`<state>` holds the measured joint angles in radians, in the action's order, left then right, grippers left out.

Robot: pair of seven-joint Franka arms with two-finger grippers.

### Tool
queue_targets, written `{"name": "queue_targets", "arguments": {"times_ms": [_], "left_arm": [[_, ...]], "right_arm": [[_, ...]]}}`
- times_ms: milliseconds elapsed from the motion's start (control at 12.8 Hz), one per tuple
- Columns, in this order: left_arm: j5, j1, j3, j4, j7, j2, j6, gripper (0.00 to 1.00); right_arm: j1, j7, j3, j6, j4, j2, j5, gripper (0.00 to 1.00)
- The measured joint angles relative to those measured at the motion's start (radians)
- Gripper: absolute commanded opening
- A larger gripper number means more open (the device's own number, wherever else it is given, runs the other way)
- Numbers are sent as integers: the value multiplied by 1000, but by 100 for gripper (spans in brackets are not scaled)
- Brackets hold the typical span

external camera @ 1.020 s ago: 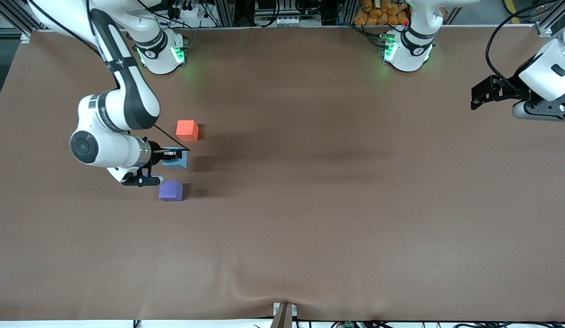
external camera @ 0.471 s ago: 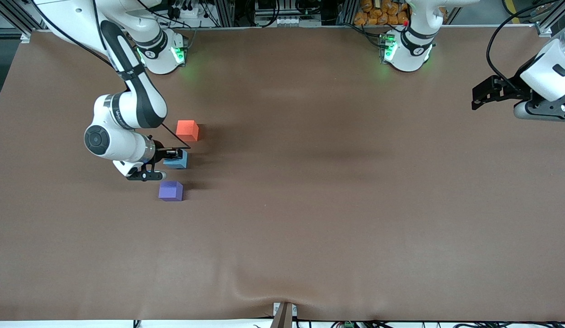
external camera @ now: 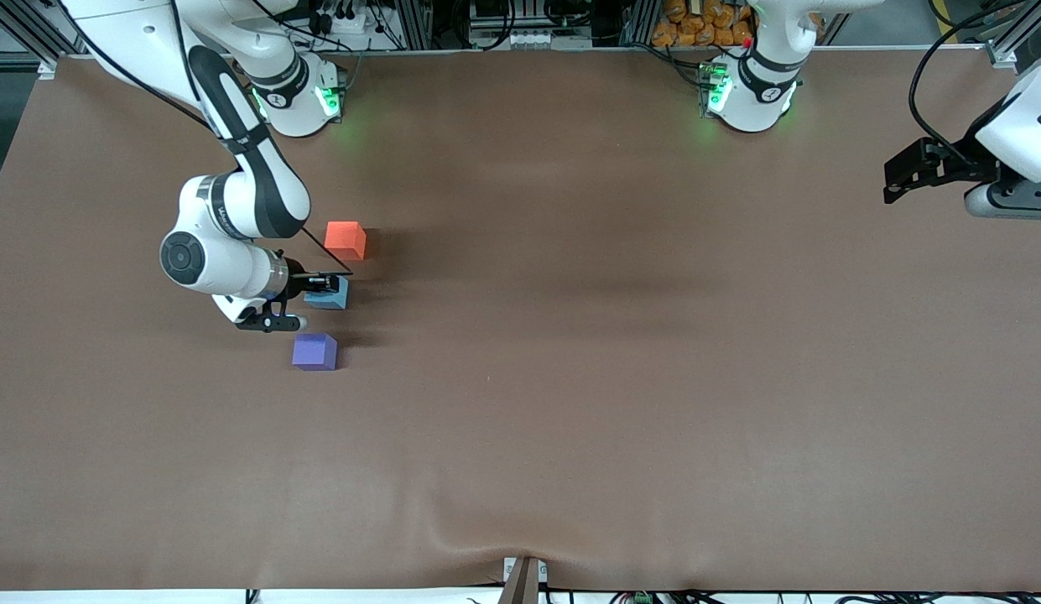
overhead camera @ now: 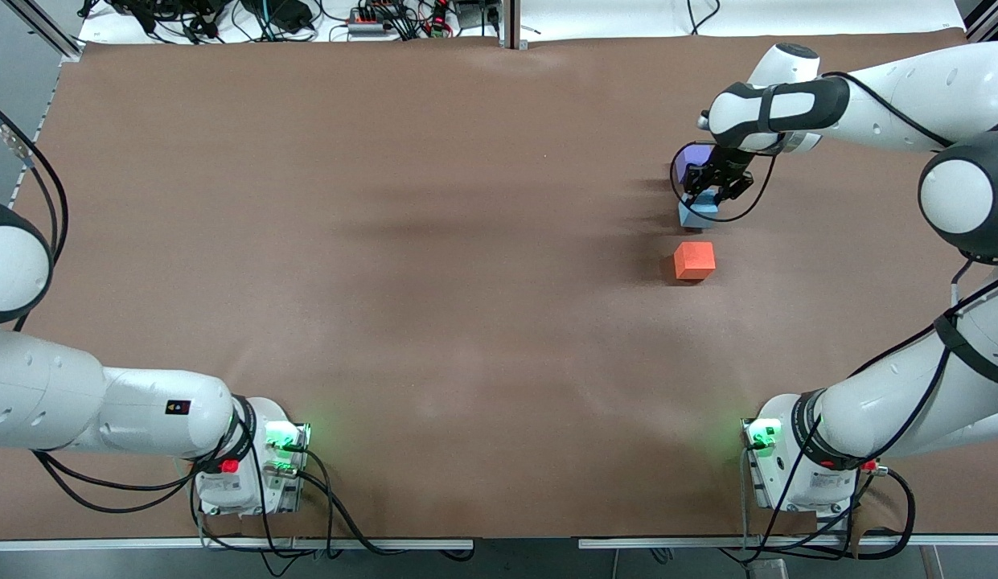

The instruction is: Place blue block between orange and purple blocks

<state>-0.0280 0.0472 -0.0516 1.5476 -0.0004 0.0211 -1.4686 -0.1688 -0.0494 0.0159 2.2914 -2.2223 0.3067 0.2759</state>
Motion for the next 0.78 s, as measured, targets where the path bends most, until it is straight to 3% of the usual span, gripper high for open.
{"name": "queue_targets", "arguments": {"times_ms": [314, 392, 471, 549, 784], "left_arm": [[0, 0, 0, 0, 0, -4, 0, 100], [0, 0, 0, 0, 0, -4, 0, 100], [0, 0, 0, 0, 0, -4, 0, 100], [0, 1, 0, 0, 0, -4, 0, 100], [0, 1, 0, -1, 0, -4, 0, 100]], "right_arm": [[0, 0, 2, 23, -2, 20, 8, 0], [0, 0, 2, 34, -5, 22, 9, 10], [0, 0, 3, 40, -9, 22, 11, 92], [0, 0, 4, 42, -10, 22, 11, 100], [0, 0, 6, 32, -10, 25, 12, 100]]}}
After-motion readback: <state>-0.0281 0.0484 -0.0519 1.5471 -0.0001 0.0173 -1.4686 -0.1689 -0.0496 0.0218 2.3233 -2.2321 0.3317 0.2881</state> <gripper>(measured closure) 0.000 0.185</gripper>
